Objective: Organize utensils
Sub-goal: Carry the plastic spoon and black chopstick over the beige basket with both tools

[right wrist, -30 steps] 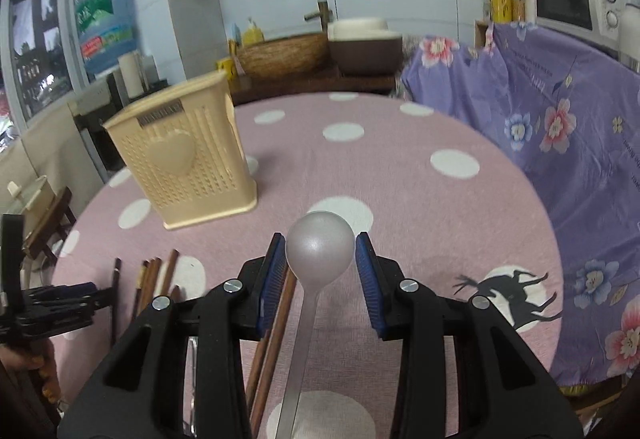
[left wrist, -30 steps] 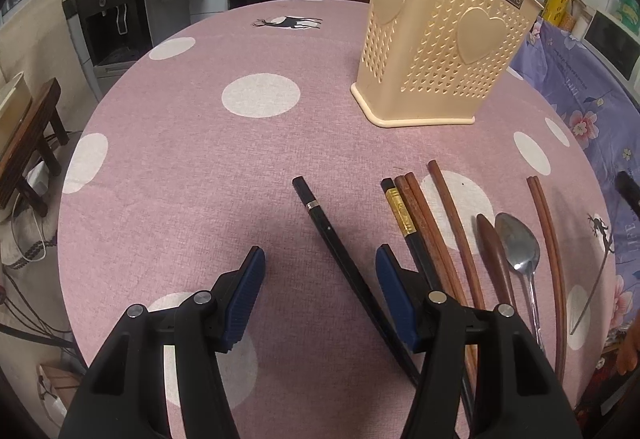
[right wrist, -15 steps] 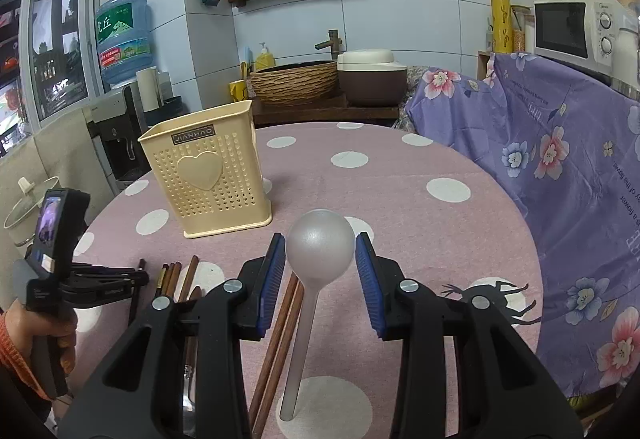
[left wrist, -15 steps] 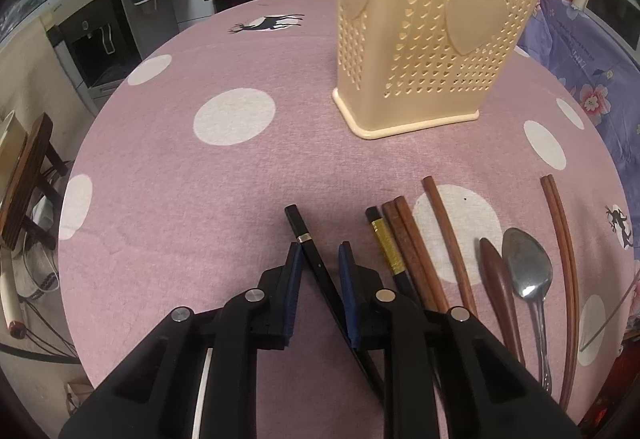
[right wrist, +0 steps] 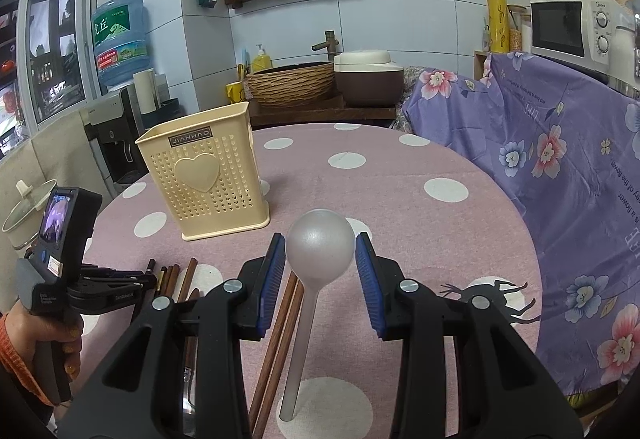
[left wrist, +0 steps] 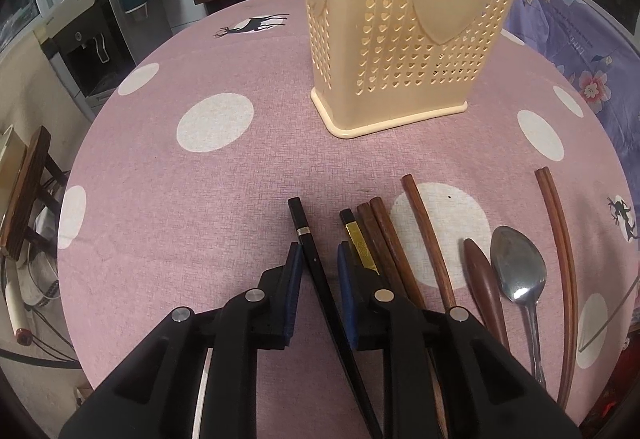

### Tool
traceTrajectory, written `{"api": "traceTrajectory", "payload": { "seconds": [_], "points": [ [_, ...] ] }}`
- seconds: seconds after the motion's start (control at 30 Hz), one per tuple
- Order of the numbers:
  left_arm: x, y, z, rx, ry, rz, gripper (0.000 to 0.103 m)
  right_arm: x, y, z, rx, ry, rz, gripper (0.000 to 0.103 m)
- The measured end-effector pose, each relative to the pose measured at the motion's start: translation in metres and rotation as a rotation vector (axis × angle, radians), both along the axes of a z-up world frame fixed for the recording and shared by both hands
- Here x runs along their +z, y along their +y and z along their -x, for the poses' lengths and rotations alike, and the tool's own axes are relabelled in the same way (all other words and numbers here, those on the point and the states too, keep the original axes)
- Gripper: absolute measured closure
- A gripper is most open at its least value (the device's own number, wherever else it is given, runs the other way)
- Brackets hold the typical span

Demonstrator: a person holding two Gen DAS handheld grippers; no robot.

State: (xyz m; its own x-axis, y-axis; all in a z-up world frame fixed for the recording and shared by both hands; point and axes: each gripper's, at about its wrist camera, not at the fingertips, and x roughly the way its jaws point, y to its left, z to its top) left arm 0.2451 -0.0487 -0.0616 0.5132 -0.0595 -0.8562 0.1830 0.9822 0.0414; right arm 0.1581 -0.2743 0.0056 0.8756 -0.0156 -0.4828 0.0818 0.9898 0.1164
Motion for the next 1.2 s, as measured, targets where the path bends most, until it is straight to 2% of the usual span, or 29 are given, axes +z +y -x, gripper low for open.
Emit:
{"api": "traceTrajectory", "payload": {
  "seconds": [0.17, 0.3, 0.47, 0.63, 0.73, 0.87, 0.97, 1.2],
  "points": [
    [0.0, -0.003, 0.0, 0.003, -0.02, -0.004, 0.093, 0.002, 0.001, 0.002, -0.001, -0.01, 0.0, 0.066],
    [0.0, -0.003, -0.004, 0.011, -0.026, 0.01, 0.095, 0.003, 0.002, 0.004, -0.002, -0.016, 0.0, 0.066],
    [0.007, 0.004, -0.004, 0.015, -0.035, 0.081, 0.095, 0.005, 0.0, 0.006, -0.004, -0.028, 0.004, 0.066],
    [0.05, 0.018, 0.01, 0.013, -0.149, 0.186, 0.095, 0.01, -0.002, 0.007, 0.009, -0.049, 0.006, 0.066],
    [0.091, 0.033, 0.027, 0.014, -0.272, 0.252, 0.095, 0.015, -0.002, 0.008, 0.027, -0.074, 0.004, 0.066],
    [0.131, 0.048, 0.045, 0.015, -0.4, 0.286, 0.095, 0.022, -0.003, 0.006, 0.058, -0.086, -0.022, 0.066],
    [0.143, 0.052, 0.055, 0.02, -0.458, 0.283, 0.095, 0.025, -0.003, 0.005, 0.062, -0.091, -0.023, 0.066],
    [0.142, 0.056, 0.053, 0.028, -0.465, 0.312, 0.095, 0.027, -0.001, 0.002, 0.073, -0.095, -0.029, 0.066]
  ]
}}
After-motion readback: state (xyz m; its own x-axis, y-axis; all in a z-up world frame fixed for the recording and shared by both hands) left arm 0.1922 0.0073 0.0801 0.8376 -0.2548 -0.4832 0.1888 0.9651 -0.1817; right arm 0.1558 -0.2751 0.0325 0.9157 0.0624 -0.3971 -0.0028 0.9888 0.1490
